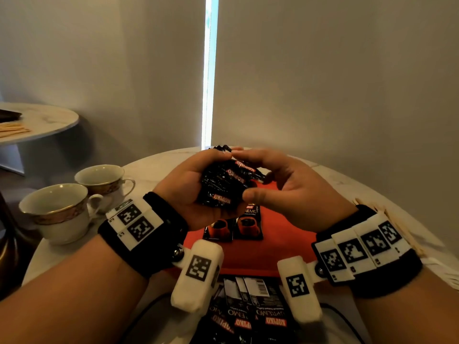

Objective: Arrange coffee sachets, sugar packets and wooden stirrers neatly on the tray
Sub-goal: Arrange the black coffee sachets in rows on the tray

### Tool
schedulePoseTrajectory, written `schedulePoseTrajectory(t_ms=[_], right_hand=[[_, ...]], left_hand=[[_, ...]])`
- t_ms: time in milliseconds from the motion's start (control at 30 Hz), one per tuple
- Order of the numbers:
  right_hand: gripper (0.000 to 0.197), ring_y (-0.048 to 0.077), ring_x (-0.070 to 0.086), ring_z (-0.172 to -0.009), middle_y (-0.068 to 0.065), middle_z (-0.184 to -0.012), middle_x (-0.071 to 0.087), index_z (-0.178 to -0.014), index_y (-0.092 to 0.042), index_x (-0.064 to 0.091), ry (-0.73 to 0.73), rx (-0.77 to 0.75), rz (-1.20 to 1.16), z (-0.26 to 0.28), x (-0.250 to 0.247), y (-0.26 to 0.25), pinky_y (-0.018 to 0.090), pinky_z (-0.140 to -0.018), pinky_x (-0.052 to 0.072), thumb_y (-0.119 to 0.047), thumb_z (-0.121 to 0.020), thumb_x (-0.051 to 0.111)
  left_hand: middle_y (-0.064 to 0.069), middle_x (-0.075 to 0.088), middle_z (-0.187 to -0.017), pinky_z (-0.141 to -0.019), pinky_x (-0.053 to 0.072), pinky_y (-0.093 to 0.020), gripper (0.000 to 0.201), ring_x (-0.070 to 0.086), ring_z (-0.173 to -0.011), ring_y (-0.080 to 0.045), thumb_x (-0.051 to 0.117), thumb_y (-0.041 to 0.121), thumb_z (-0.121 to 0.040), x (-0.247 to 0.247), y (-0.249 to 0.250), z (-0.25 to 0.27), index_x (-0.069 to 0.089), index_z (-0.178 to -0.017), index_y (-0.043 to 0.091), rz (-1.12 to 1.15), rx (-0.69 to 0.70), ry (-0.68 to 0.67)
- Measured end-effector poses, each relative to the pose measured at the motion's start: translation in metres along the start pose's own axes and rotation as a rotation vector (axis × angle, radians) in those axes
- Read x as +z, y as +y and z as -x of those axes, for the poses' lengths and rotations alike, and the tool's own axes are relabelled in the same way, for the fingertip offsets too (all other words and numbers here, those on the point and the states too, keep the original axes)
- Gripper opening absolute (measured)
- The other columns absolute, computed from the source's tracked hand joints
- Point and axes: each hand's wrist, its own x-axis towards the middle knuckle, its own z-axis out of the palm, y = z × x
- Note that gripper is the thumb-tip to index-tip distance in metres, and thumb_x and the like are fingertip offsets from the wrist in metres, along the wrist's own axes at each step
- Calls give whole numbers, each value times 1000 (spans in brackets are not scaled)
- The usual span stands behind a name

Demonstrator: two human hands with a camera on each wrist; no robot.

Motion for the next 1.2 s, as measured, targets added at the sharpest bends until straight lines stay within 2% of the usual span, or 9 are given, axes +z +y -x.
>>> schedulePoseTrajectory(t_ms=[100,167,233,400,567,700,867,1033,1200], right_hand=[[19,2,66,-108,-11,-110,74,-109,-25,72,142,17,-50,-4,2,-3,19,-91,51,-25,-92,64],[20,-8,63,-72,-19,-76,72,-92,-31,71,295,75,-3,-3,0,-7,6,-67,44,-44,-95,56],[31,-3,51,-52,-6,-62,63,-83,-31,69,403,115,53,-2,-3,-6,11,-52,38,-51,-94,48],[10,8,59,-60,-4,-73,72,-92,-22,70,437,144,-135,-9,-2,-4,24,-56,45,-15,-96,65],[10,35,62,-81,13,-83,73,-73,-21,76,318,293,-301,-11,0,2,45,-74,47,-15,-80,75],[4,25,71,-75,14,-82,74,-85,-6,70,284,335,-345,-9,12,0,33,-63,54,-5,-89,69],[11,14,70,-63,10,-77,74,-90,-2,69,254,342,-384,-7,14,-11,18,-51,50,-11,-85,73],[23,24,68,-71,16,-80,70,-89,1,66,206,417,-651,-10,13,-15,32,-66,58,-14,-73,70],[50,31,68,-79,26,-95,69,-109,12,60,273,473,-670,-10,20,-16,42,-77,58,-20,-73,73]], left_hand=[[-11,68,-94,-60,56,-36,35,67,-74,-23,52,35,-85,-2,0,-3,65,-113,17,18,-5,-17],[-13,68,-92,-61,57,-37,34,68,-73,-25,56,30,-81,-7,-1,-6,62,-109,11,12,-10,-6],[-17,65,-98,-65,57,-45,35,69,-77,-30,61,17,-77,-12,-3,-10,57,-111,12,26,18,17],[-15,61,-98,-71,54,-50,30,63,-82,-34,53,0,-68,-17,-1,-18,57,-89,22,53,198,153],[-15,61,-91,-60,56,-42,30,63,-73,-29,57,0,-69,-13,2,-15,60,-94,16,-71,267,171],[-20,57,-96,-81,55,-56,36,62,-86,-39,71,24,-82,-1,-4,-11,56,-113,14,-140,217,52],[-17,63,-92,-73,57,-44,32,68,-84,-35,71,4,-76,1,-5,-8,62,-106,11,-248,283,44],[-18,62,-91,-73,58,-42,23,66,-80,-32,67,2,-77,3,-1,-5,64,-97,14,-255,305,16],[-19,60,-90,-72,57,-40,23,63,-80,-32,68,3,-75,4,1,-2,63,-94,14,-337,370,71]])
